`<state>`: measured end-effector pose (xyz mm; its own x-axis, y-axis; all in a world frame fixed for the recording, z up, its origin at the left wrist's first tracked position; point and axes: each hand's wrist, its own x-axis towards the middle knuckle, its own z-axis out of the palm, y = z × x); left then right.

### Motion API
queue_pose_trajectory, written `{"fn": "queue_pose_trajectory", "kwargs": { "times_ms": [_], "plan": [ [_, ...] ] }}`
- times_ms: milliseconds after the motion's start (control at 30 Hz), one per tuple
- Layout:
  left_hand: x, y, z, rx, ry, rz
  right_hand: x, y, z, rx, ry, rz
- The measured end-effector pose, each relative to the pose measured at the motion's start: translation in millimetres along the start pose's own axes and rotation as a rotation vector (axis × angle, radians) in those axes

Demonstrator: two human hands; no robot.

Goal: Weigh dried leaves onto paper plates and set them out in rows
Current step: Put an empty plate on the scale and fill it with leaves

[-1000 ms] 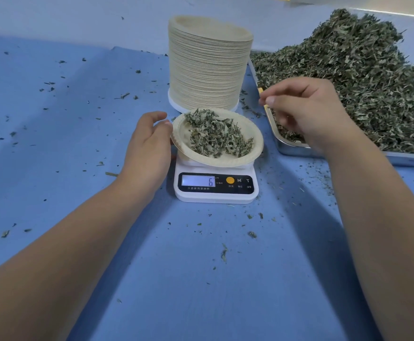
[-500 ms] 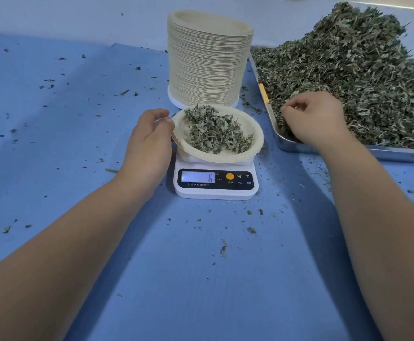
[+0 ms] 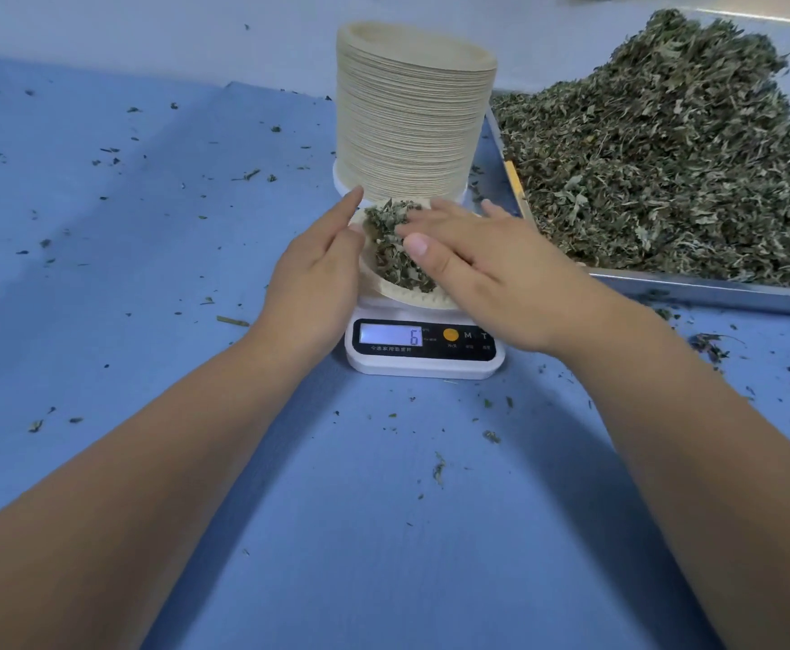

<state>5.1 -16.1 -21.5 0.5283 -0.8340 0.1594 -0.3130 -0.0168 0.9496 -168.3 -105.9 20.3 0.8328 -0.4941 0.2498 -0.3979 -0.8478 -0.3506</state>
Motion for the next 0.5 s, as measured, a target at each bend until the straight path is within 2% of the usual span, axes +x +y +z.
{"fn": "queue_pose_trajectory", "kwargs": {
  "times_ms": [100,167,300,367,500],
  "plan": [
    [-4.0,0.4,0.9,0.181,-0.032,0.147,-7.8,-6.1,-1.6,0.125,0.053,-0.005],
    [-6.0,3.3,0.9,0.321,-0.045,0.251,-12.4,-4.7,-3.8,0.166,0.177,-0.038],
    [-8.5,3.4,2.7,0.344,-0.073,0.244,-19.8,13.7,-12.2,0.184,0.463,-0.036],
    [-8.7,3.0,3.6,0.332,-0.072,0.224,-24.4,33.0,-16.0,0.079,0.534,0.06],
    [-6.6,0.3,2.2,0.262,-0.043,0.201,-30.9,70.6,-17.0,-0.141,0.464,0.348]
  ]
}}
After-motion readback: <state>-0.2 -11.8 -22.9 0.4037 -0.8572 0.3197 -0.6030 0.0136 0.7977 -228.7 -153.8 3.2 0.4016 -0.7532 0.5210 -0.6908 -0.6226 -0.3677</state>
